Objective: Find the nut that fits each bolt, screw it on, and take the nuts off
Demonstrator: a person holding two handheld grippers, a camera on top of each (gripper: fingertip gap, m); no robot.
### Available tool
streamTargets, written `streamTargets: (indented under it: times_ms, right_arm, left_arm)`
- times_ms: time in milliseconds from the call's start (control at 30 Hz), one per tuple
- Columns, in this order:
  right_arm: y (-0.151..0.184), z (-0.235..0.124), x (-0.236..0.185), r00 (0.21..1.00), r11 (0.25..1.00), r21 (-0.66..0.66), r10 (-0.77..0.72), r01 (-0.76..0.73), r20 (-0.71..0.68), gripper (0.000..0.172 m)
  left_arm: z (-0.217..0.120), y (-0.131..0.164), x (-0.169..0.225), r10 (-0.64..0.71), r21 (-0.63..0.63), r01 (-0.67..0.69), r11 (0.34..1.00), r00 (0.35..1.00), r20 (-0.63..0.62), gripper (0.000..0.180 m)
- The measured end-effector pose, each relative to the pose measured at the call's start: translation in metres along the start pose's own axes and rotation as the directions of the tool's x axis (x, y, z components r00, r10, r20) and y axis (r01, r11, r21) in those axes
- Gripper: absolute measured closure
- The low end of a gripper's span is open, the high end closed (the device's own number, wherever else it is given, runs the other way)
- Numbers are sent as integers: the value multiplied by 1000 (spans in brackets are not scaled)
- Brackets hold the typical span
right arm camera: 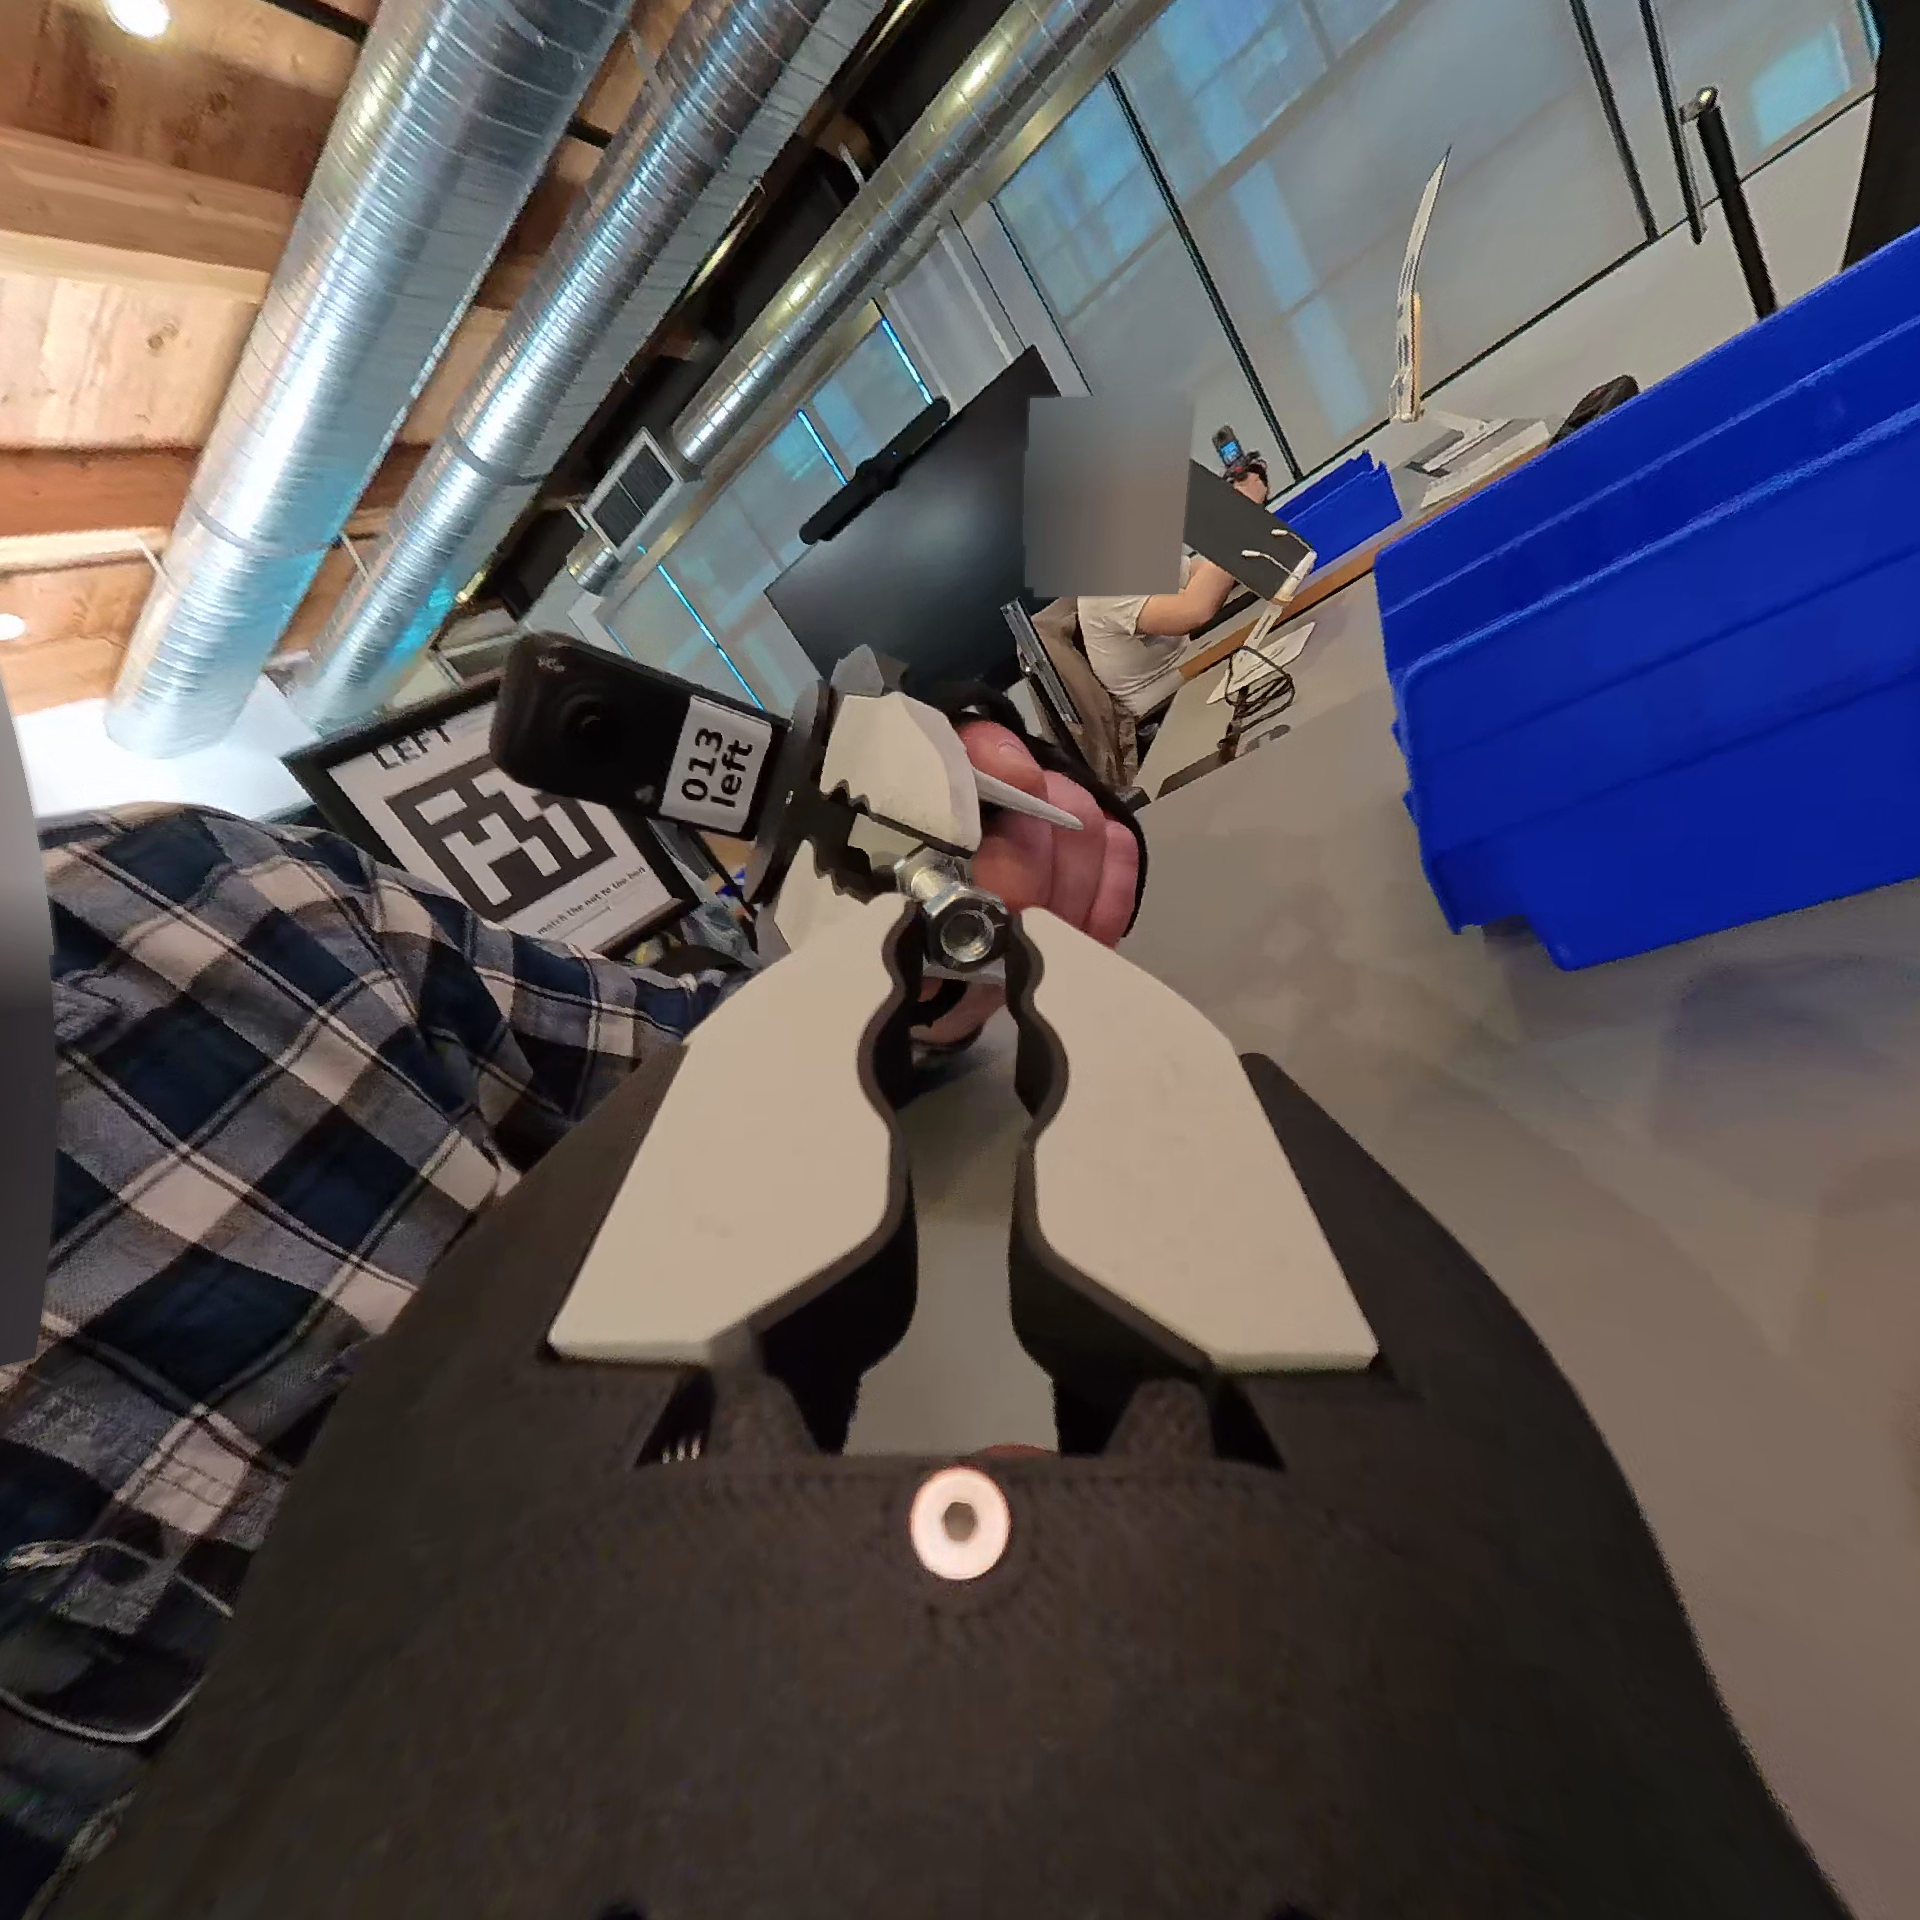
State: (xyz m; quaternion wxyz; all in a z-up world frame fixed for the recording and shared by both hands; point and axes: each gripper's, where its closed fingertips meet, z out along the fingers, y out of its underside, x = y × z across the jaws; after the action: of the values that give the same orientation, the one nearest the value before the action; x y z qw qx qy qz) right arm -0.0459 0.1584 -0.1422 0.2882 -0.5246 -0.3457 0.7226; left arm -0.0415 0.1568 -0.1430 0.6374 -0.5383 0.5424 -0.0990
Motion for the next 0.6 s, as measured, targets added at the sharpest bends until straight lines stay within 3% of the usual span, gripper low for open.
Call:
streamTargets:
  times_ms: [200, 300, 433, 600]
  right_arm:
    - [1, 0, -3, 994, 994, -39, -108, 106, -29, 157]
    - [2, 0, -5, 972, 971, -91, -228, 223, -53, 157]
    - [5, 0, -9, 860, 852, -222, -503, 474, -92, 157]
    - [9, -1, -12, 634, 616, -366, -769, 698, -85, 156]
  left_arm:
    - [-1, -2, 0, -83, 21, 84, 996, 996, -43, 167]
    - [-2, -4, 2, -216, 44, 223, 974, 968, -126, 167]
    - [-5, -8, 5, -424, 49, 454, 889, 861, -281, 167]
    - [-7, -10, 11, -579, -3, 644, 765, 686, -441, 167]
